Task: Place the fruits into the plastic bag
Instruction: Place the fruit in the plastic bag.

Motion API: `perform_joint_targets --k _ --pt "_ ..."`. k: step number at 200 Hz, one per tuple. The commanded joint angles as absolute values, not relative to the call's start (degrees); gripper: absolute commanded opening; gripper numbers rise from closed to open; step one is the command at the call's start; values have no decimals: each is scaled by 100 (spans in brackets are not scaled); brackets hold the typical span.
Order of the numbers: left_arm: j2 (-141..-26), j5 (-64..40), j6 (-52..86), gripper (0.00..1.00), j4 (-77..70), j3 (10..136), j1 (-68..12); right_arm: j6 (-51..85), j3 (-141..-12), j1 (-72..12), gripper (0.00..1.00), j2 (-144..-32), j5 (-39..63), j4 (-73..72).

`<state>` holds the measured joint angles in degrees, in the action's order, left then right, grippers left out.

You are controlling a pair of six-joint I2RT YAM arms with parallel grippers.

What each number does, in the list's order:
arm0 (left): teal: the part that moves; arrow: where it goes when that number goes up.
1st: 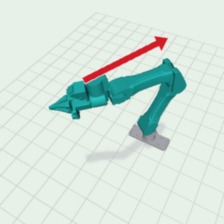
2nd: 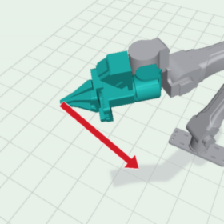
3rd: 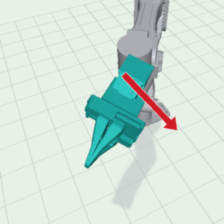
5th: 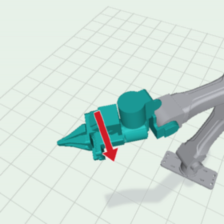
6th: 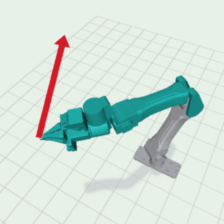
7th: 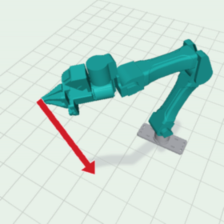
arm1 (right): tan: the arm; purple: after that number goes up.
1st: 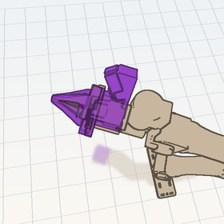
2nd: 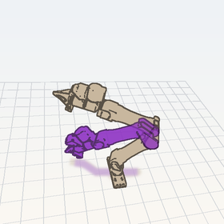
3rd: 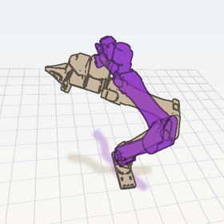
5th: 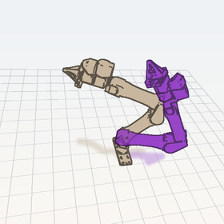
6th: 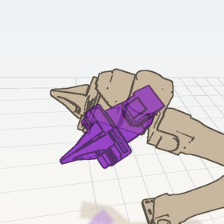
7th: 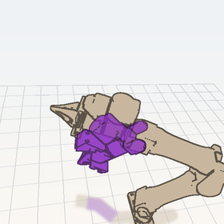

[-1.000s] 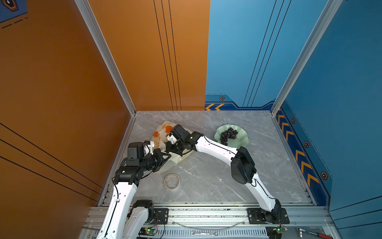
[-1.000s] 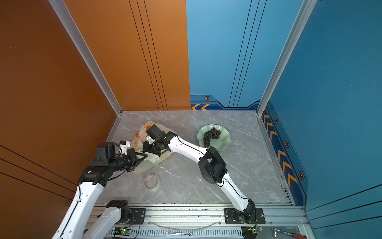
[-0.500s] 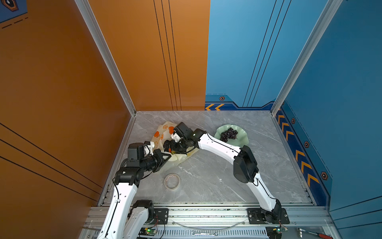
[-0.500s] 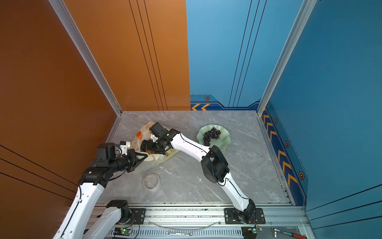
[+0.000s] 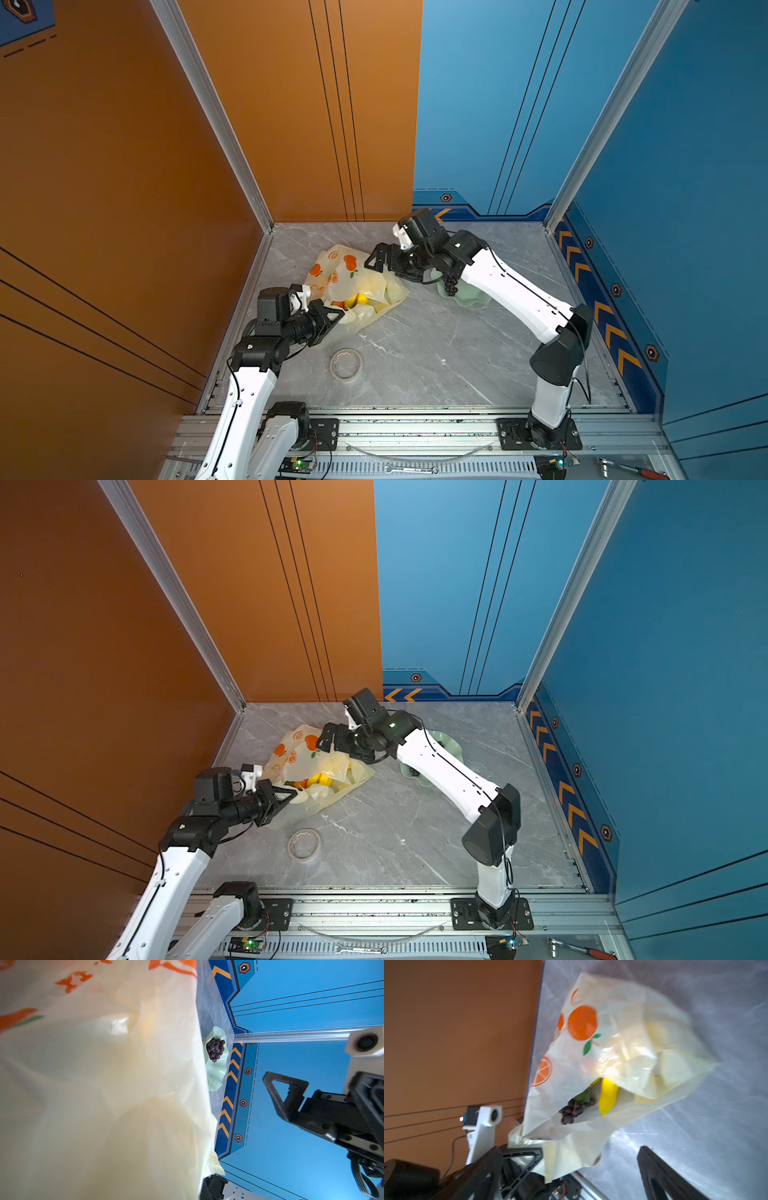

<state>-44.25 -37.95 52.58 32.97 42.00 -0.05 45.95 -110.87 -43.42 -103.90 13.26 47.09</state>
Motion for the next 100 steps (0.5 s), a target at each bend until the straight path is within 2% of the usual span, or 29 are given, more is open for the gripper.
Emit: perform_joint_targets --k 1,23,46,100 --pt "-4439 -3885 5282 0 3186 4122 13 4491 -10382 -3765 100 -9610 -140 5335" --pt "-4477 -3867 5300 0 3142 4124 18 4908 -9236 -2832 100 -9058 377 4809" --pt "-4514 -3867 5308 0 3129 4122 9 4984 -8563 -2208 100 -8696 407 4543" --pt "-4568 -3919 5331 0 3129 4132 9 5050 -8098 -1864 100 -8296 -272 4505"
